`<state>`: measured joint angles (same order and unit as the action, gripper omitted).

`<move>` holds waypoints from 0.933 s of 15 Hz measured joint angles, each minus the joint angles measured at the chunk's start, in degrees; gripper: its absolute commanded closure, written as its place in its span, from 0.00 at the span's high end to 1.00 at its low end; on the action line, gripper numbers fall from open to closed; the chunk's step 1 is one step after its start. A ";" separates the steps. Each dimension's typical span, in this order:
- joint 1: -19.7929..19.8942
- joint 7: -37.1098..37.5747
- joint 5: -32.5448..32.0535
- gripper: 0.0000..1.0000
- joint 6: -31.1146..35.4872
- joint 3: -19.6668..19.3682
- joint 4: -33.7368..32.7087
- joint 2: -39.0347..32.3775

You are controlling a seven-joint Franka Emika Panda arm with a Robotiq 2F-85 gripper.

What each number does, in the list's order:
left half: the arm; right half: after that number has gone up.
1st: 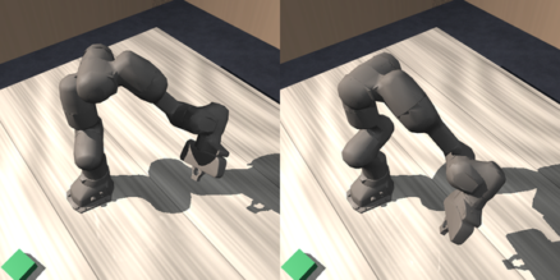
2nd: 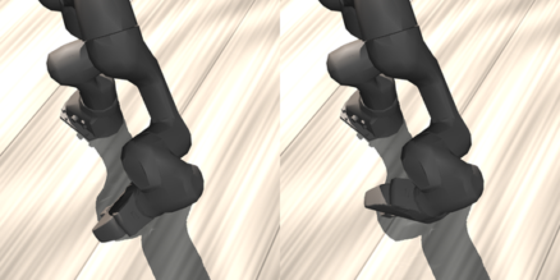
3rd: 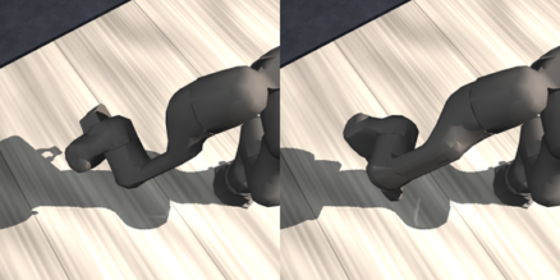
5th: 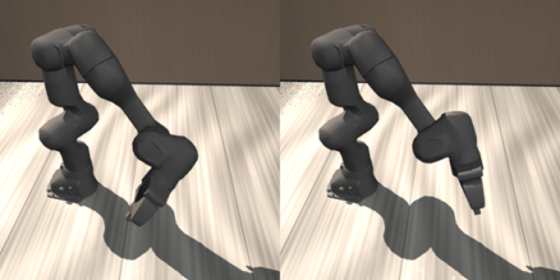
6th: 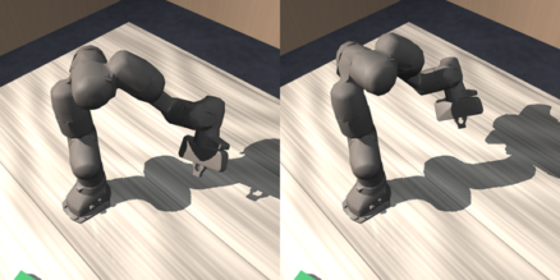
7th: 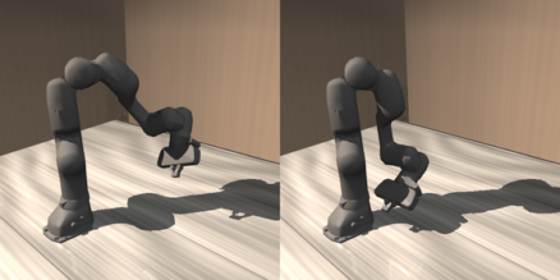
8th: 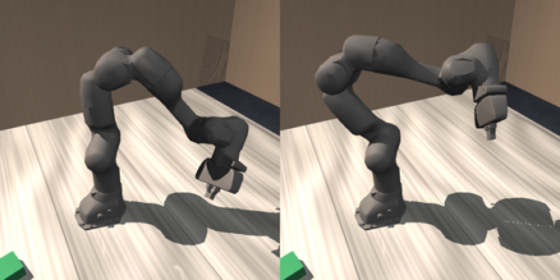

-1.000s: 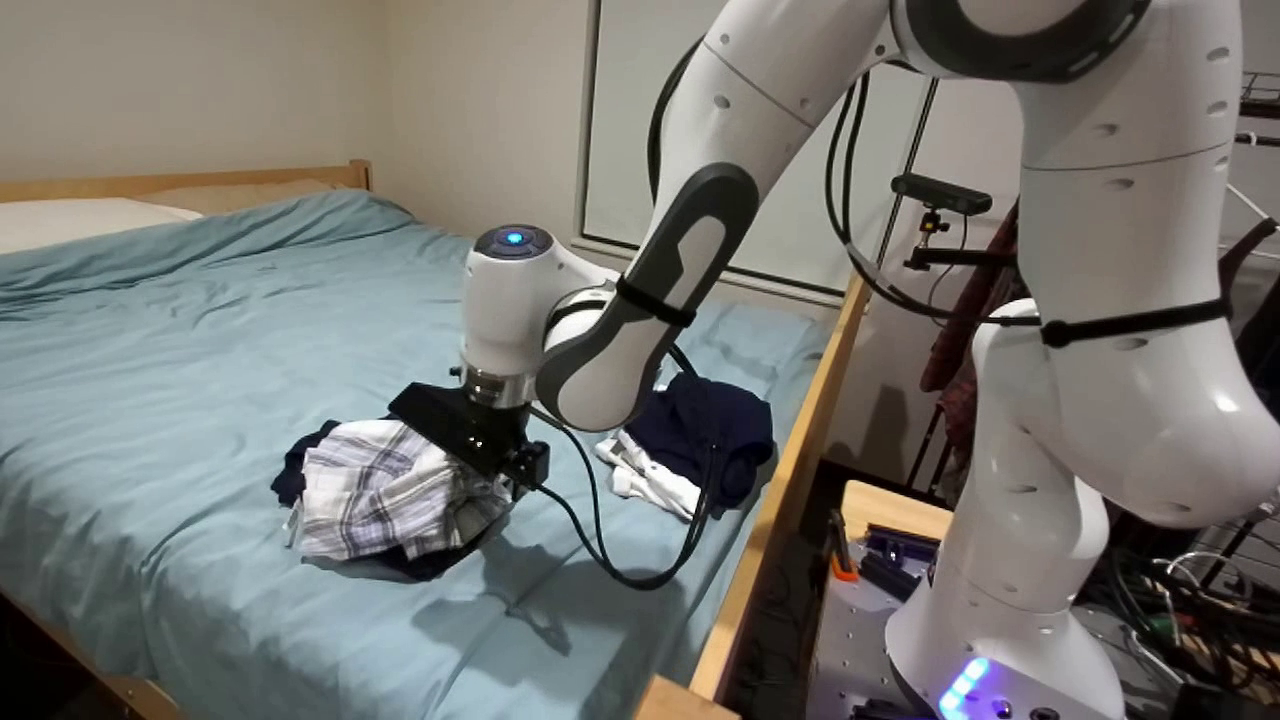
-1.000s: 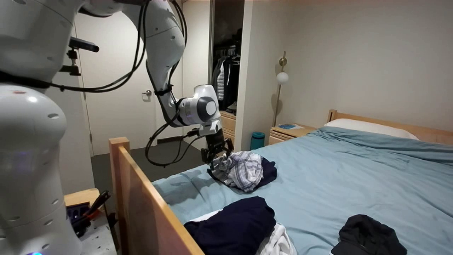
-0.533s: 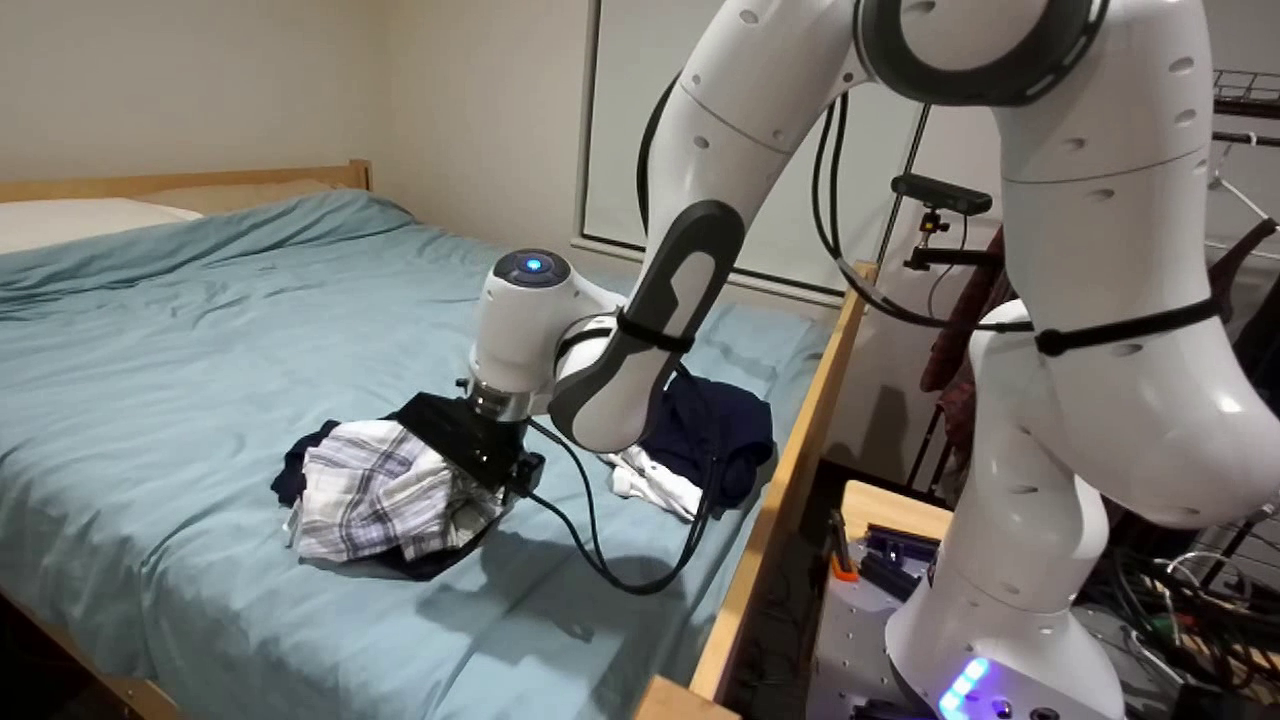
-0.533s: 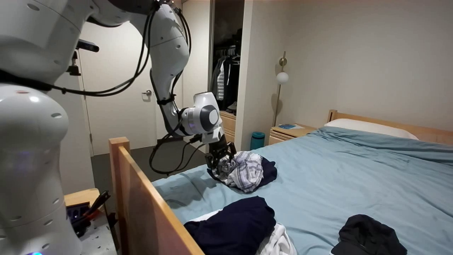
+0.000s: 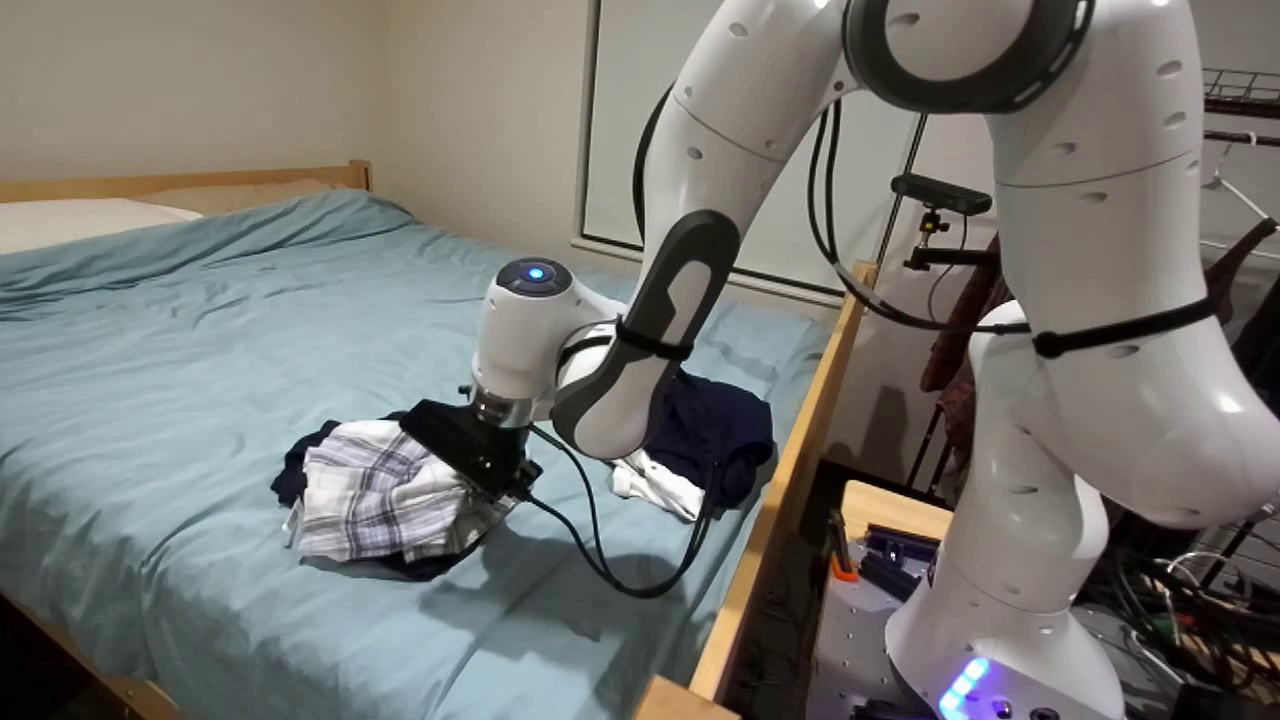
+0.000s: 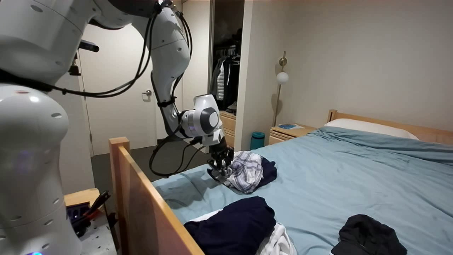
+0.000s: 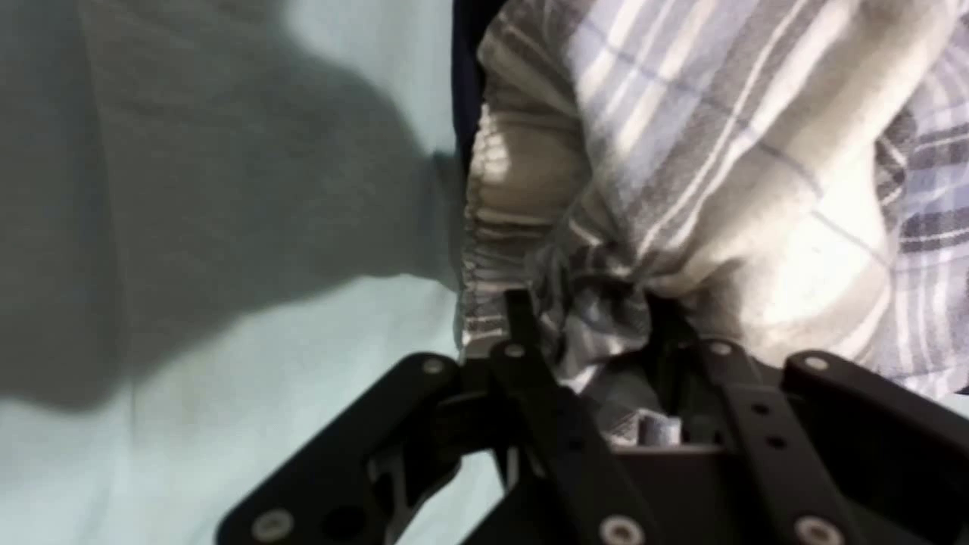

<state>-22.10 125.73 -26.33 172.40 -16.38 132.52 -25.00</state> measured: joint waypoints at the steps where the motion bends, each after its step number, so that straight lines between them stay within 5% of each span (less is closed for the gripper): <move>1: 0.15 -0.53 0.00 0.07 -0.04 0.27 0.00 0.02; 7: 0.35 -5.27 0.00 0.07 -3.89 0.70 -0.04 1.99; 14: 3.36 -19.92 0.33 0.06 -23.81 4.19 -1.86 13.22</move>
<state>-18.74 105.80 -26.00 148.59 -12.19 130.66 -11.78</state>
